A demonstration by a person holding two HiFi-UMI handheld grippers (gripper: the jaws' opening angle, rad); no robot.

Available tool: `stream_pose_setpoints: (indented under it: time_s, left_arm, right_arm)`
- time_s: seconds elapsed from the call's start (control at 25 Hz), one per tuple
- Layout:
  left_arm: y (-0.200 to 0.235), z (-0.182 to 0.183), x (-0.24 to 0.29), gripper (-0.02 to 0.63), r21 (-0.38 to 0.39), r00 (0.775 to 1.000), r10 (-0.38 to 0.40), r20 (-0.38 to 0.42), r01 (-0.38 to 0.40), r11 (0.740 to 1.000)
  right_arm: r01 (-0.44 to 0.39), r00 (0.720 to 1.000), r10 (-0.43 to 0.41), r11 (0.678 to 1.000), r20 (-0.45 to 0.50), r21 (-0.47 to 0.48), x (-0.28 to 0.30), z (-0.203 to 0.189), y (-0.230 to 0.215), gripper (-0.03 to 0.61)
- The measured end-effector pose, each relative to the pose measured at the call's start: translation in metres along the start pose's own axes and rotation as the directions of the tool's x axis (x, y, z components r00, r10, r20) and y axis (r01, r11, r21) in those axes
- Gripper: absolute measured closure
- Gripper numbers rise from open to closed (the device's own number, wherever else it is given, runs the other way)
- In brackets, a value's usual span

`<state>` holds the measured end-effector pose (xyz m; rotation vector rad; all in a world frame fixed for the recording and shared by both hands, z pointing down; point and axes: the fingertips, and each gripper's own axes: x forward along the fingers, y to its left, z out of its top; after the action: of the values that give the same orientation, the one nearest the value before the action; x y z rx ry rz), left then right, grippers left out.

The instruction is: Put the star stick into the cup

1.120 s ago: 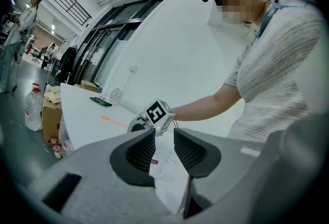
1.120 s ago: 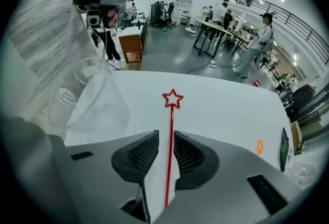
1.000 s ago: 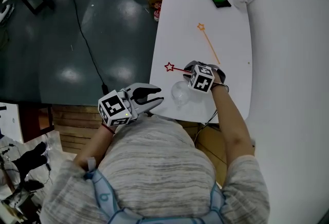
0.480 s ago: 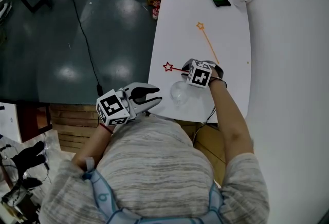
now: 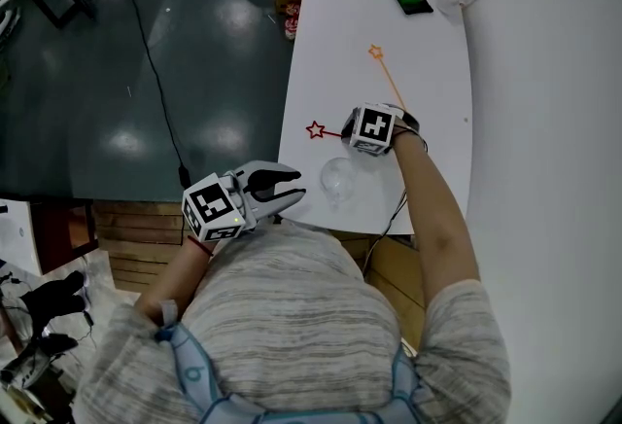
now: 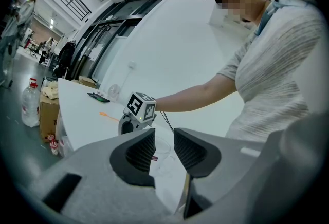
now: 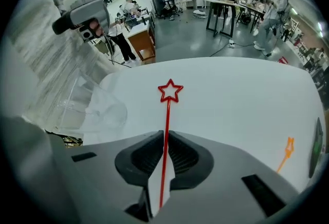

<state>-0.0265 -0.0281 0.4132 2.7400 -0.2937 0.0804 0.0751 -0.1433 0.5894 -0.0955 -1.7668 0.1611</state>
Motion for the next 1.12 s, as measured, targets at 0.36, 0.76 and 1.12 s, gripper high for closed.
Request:
stream_pose_setpoints:
  time_s: [0.36,0.76,1.12]
  left_arm:
    - [0.005,0.0,-0.001,0.494,-0.008,1.0,0.013,0.01,-0.013,1.0]
    - [0.005,0.003,0.004,0.494,-0.004,1.0,-0.007,0.01,0.007,1.0]
    - [0.002,0.0,0.006,0.494,0.007,0.999,-0.032,-0.027,0.032,0.999]
  right_arm:
    - [-0.003,0.998,0.001,0.999,-0.061,-0.039,0.0,0.0,-0.001,0.552]
    - [0.078,0.997,-0.078,0.996,0.003,-0.043,-0.006,0.008,0.003,0.557]
    - [0.186,0.97,-0.197,0.979,0.142,0.088,-0.021,0.008,0.009,0.557]
